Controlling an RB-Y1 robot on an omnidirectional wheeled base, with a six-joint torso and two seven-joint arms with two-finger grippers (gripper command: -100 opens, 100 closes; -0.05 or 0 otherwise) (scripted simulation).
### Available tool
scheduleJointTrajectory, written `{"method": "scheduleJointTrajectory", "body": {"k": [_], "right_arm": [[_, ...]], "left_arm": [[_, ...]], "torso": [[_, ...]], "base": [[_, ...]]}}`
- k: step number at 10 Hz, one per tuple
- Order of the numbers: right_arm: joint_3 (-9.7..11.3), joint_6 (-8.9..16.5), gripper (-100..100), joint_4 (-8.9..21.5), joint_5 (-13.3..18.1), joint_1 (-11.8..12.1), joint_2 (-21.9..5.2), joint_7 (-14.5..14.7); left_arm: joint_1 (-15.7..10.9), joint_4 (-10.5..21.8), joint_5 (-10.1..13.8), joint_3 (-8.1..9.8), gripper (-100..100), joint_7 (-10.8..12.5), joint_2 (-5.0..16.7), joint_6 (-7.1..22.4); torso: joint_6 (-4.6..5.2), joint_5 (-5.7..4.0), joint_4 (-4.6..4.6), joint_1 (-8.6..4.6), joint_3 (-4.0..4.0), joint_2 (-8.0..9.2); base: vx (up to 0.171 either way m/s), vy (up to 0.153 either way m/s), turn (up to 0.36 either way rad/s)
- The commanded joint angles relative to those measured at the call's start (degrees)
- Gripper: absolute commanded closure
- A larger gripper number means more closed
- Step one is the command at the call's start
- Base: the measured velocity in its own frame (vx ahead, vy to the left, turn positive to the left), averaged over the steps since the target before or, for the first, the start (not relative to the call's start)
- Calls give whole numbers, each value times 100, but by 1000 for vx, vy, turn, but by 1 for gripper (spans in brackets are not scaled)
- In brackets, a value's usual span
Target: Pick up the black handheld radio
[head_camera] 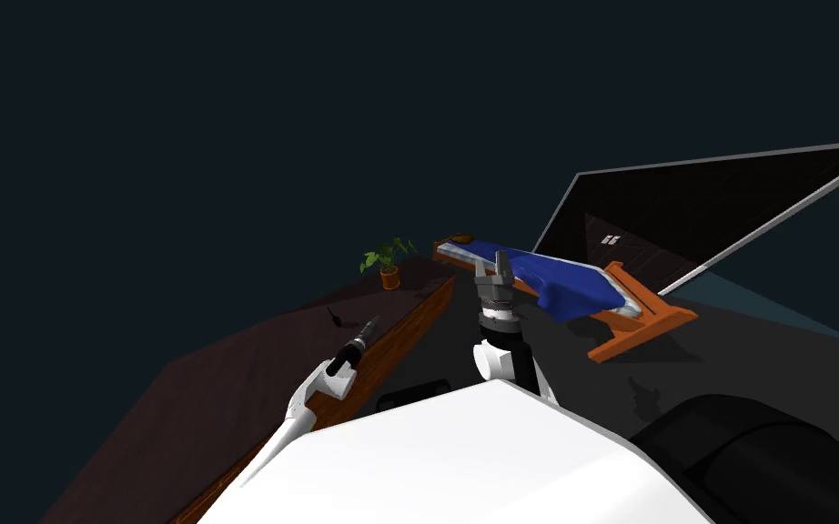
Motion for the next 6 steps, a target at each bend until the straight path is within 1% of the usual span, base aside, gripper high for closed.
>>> {"method": "scheduleJointTrajectory", "body": {"k": [1, 2, 3, 4, 5, 6], "right_arm": [[0, 0, 0, 0, 0, 0, 0, 0], [0, 0, 0, 0, 0, 0, 0, 0], [0, 0, 0, 0, 0, 0, 0, 0], [0, 0, 0, 0, 0, 0, 0, 0], [0, 0, 0, 0, 0, 0, 0, 0], [0, 0, 0, 0, 0, 0, 0, 0]], "left_arm": [[-137, 286, -32, -46, -100, 43, 126, 215], [-271, 433, -56, -84, -100, 91, 246, 374], [-271, 540, -56, -84, -100, 91, 246, 374], [-401, 769, -85, -114, -100, 147, 367, 529], [-401, 832, -85, -114, -100, 147, 367, 529], [-529, 1092, -117, -137, -100, 207, 485, 681]], "torso": [[0, 0, 0, 0, 0, 0], [2, 0, 0, 1, -1, -1], [2, 0, 0, 4, -2, -4], [0, 1, -1, 4, -3, -5], [1, 1, -1, 6, -3, -5], [-1, 1, -1, 5, -3, -5]], "base": [[8, 14, -162], [16, 23, -215], [15, 23, -96], [16, 27, -154], [11, 23, -72], [14, 25, -151]]}}
